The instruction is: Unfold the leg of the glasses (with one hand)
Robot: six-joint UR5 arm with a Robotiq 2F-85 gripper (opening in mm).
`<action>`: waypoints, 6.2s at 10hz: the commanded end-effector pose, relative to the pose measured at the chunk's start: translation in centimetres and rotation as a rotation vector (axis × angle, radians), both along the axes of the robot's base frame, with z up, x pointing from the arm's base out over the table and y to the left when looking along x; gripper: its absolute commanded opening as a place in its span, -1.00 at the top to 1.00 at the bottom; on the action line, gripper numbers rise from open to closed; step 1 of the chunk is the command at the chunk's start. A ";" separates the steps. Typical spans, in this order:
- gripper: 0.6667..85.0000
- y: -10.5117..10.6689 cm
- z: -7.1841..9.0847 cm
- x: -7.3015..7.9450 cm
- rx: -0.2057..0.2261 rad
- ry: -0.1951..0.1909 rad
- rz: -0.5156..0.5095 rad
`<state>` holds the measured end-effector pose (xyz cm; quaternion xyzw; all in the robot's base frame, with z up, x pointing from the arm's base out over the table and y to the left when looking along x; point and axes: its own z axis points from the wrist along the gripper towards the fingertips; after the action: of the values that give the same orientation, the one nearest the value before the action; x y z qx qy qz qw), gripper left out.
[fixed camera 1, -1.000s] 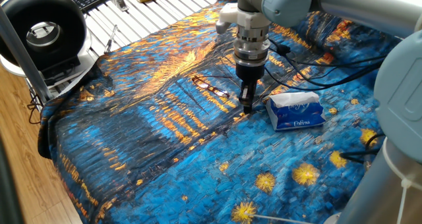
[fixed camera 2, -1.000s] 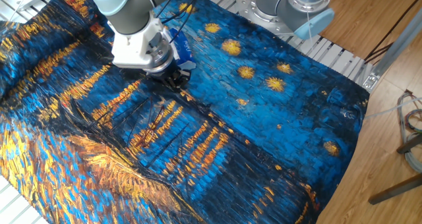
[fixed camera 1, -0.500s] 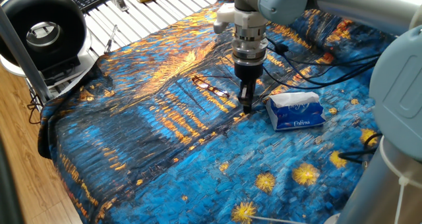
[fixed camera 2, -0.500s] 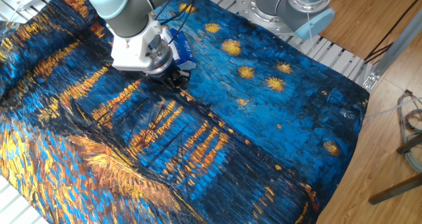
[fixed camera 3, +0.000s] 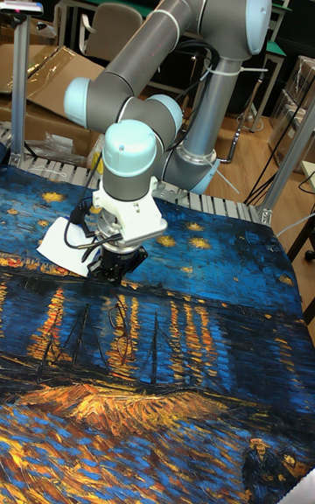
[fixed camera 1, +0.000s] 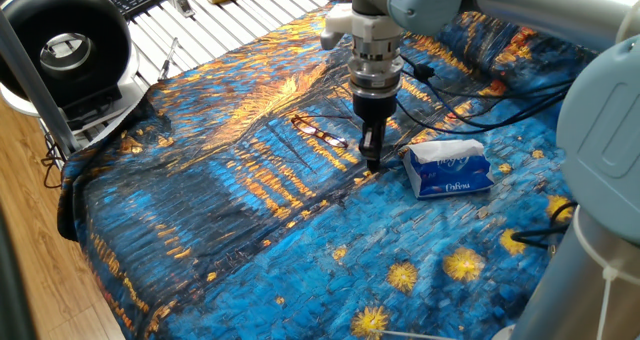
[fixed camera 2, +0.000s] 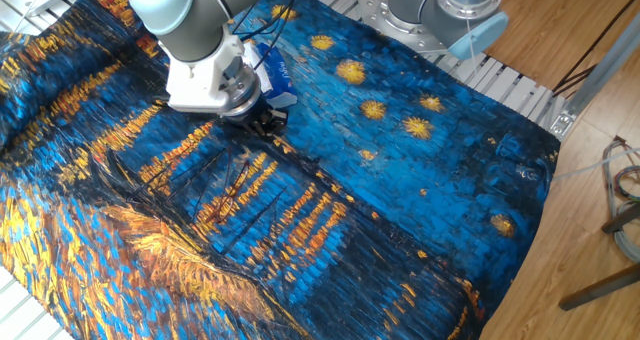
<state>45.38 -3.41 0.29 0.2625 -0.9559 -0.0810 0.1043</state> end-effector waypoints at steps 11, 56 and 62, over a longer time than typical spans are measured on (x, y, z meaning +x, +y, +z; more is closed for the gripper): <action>0.99 0.1 0.6 2.5 -0.007 -0.023 0.006; 0.99 0.2 0.9 0.4 0.015 0.165 0.057; 0.99 0.5 1.4 1.0 0.016 0.174 0.061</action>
<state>45.97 -3.24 1.41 0.2850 -0.9341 -0.1024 0.1890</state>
